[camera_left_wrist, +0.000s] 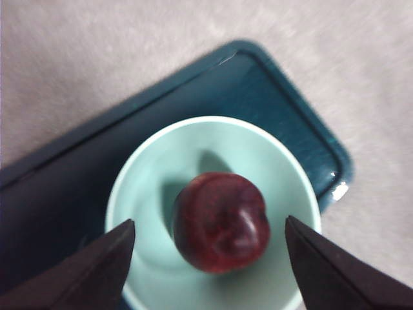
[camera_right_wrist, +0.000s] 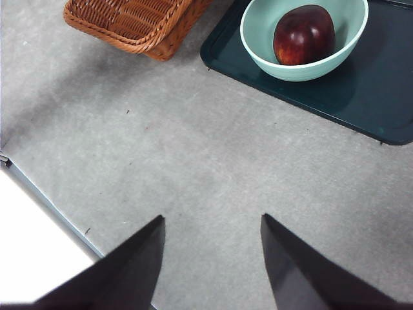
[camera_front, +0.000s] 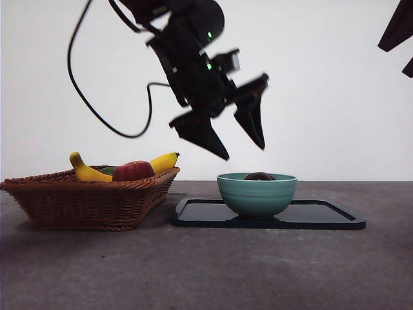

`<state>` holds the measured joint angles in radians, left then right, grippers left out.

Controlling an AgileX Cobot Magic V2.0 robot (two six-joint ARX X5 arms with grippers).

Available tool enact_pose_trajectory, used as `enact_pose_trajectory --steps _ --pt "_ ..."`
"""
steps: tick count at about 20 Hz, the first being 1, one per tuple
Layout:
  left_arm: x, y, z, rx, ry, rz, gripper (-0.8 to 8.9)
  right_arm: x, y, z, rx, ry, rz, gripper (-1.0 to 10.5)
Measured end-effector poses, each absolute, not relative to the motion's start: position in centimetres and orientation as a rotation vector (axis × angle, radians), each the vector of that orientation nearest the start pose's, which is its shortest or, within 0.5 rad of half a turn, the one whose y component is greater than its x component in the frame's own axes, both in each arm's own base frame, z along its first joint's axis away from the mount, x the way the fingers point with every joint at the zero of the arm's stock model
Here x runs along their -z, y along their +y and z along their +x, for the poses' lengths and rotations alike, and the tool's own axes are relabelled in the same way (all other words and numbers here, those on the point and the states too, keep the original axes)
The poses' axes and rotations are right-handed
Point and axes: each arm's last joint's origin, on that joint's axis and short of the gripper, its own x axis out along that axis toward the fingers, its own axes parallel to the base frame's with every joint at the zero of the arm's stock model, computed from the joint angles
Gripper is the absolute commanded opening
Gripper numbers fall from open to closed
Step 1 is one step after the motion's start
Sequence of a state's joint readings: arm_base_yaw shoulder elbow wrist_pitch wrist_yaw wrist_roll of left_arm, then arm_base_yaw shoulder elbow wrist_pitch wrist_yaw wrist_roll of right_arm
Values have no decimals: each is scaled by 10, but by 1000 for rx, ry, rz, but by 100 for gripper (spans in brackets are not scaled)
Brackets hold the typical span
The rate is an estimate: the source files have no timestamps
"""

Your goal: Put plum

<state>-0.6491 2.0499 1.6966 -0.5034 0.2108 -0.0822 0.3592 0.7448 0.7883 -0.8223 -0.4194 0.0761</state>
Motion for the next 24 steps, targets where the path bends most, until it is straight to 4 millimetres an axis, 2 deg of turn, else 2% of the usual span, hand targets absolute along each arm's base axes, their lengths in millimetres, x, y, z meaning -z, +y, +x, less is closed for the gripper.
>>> enact_pose_trajectory --steps 14,24 --pt "-198 -305 360 765 905 179 375 -287 59 122 -707 825 93 237" --pt "-194 -309 354 777 915 244 372 -287 59 122 -707 825 93 237"
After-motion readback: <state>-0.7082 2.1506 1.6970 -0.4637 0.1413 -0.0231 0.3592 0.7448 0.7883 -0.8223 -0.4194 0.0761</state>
